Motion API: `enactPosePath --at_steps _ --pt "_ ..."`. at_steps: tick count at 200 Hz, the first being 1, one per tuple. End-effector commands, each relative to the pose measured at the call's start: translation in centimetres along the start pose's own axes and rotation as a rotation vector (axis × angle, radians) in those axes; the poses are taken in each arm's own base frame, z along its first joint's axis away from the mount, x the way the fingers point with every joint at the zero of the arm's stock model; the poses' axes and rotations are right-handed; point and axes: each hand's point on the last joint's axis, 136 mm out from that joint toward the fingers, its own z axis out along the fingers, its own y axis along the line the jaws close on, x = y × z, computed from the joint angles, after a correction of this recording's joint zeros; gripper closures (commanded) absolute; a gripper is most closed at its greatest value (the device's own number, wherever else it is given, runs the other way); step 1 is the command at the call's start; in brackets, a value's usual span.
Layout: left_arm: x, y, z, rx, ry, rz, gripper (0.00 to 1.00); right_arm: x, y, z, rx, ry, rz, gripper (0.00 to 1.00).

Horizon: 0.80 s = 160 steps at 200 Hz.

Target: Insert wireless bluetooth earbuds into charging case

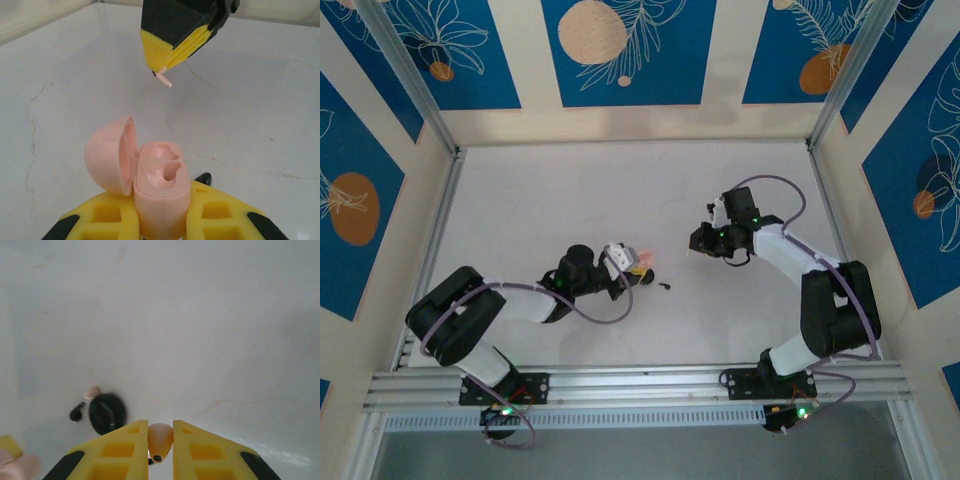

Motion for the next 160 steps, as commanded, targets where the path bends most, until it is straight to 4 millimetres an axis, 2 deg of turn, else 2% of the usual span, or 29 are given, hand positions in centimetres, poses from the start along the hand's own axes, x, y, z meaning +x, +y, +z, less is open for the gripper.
enactPosePath --at_steps 1,38,100,160 --pt "-3.2 0.3 0.9 -0.006 -0.11 0.013 0.94 -1.5 3.0 -1.4 -0.148 -0.103 -0.052 0.85" --pt "-4.0 0.5 1.5 -0.006 -0.153 -0.006 0.94 -1.5 5.1 -3.1 -0.238 -0.177 -0.131 0.84" --pt "-4.8 0.1 2.0 0.03 -0.207 -0.037 0.94 -0.4 8.0 -5.2 -0.35 -0.24 -0.272 0.84" --pt "-5.8 0.0 2.0 0.05 -0.263 -0.057 0.94 0.8 10.4 -5.7 -0.428 -0.233 -0.363 0.84"
